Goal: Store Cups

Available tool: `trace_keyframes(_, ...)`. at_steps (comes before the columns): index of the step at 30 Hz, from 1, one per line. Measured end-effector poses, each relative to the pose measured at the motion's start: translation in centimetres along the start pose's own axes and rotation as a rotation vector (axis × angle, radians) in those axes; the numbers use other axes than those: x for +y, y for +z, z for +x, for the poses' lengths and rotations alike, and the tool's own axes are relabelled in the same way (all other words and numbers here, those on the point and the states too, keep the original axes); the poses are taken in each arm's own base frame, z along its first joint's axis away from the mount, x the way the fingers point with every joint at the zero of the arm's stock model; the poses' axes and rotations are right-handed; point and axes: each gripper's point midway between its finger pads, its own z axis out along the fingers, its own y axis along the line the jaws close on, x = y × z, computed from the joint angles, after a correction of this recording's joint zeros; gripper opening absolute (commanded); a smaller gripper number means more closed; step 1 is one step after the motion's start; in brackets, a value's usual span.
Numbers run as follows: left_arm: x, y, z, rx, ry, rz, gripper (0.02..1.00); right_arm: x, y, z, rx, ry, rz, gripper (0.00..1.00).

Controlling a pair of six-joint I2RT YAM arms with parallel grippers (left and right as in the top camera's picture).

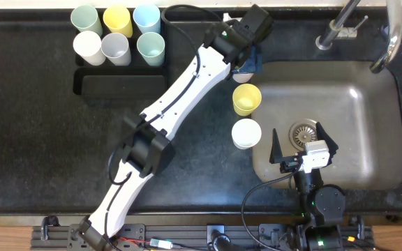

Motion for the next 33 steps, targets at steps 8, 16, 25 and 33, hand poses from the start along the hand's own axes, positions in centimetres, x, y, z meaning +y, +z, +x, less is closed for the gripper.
trace_keyframes(8, -0.3, 1.5, -0.1, -0.001, -0.020, 0.000, 0.656, 0.0, 0.0, 0.0, 0.000, 0.000, 0.000, 0.998)
trace_keyframes(16, -0.2, 1.8, -0.1, -0.001, -0.023, -0.004, 0.364, 0.0, 0.0, 0.0, 0.000, 0.000, 0.000, 0.996)
trace_keyframes(25, 0.1, 2.5, 0.0, 0.003, -0.023, -0.019, 0.034, 0.0, 0.0, 0.0, 0.000, 0.000, 0.000, 0.998)
trace_keyframes(33, 0.9, 2.4, -0.2, 0.014, -0.027, -0.030, 0.034, 0.0, 0.0, 0.0, 0.000, 0.000, 0.000, 0.996)
